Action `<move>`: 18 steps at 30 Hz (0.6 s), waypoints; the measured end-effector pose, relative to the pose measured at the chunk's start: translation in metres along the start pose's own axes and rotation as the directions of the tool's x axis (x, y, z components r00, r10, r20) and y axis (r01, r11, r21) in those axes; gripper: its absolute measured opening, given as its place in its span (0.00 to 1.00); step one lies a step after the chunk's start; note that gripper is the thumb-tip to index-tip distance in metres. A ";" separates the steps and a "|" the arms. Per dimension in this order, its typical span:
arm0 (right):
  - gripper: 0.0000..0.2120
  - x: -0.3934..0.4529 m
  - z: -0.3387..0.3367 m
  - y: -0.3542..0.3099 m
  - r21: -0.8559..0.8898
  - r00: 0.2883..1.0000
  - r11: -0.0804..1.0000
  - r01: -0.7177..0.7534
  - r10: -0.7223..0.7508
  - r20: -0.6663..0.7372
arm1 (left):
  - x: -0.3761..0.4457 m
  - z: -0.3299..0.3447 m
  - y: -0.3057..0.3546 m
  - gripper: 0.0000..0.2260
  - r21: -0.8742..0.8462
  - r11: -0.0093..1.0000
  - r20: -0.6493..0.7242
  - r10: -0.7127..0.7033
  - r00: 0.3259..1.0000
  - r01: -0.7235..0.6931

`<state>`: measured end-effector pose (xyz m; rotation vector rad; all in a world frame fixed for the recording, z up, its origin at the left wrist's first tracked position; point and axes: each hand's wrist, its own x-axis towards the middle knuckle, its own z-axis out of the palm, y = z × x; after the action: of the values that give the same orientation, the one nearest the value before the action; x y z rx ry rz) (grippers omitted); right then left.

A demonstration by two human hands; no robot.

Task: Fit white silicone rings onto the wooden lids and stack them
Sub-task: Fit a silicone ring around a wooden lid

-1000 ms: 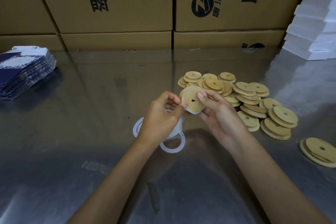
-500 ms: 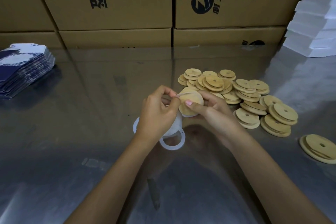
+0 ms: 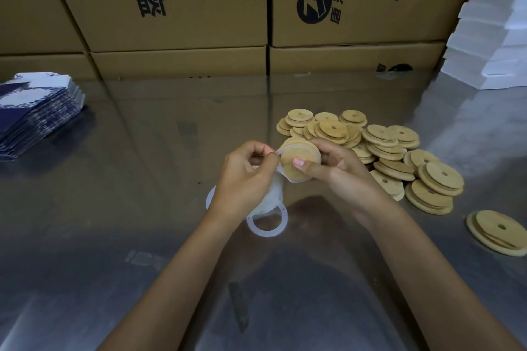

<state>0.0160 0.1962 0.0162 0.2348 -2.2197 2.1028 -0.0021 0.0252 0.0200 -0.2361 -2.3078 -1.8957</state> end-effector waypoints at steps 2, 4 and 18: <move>0.11 -0.001 -0.001 0.000 0.070 1.000 0.997 -0.030 0.031 -0.001 | -0.001 0.001 0.000 0.03 0.022 0.998 0.023 0.056 0.998 -0.057; 0.12 -0.002 -0.001 0.001 0.125 0.998 0.991 -0.056 0.057 -0.005 | -0.001 0.001 0.000 0.03 0.023 0.995 0.044 0.092 0.995 -0.093; 0.12 0.001 0.005 0.004 0.242 0.976 0.954 -0.179 0.203 -0.075 | -0.005 0.004 -0.007 0.03 0.312 0.916 -0.006 0.268 0.963 -0.253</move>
<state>0.0148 0.1910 0.0123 -0.0751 -2.0101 2.4198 0.0015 0.0272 0.0113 -0.4294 -2.3597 -1.3791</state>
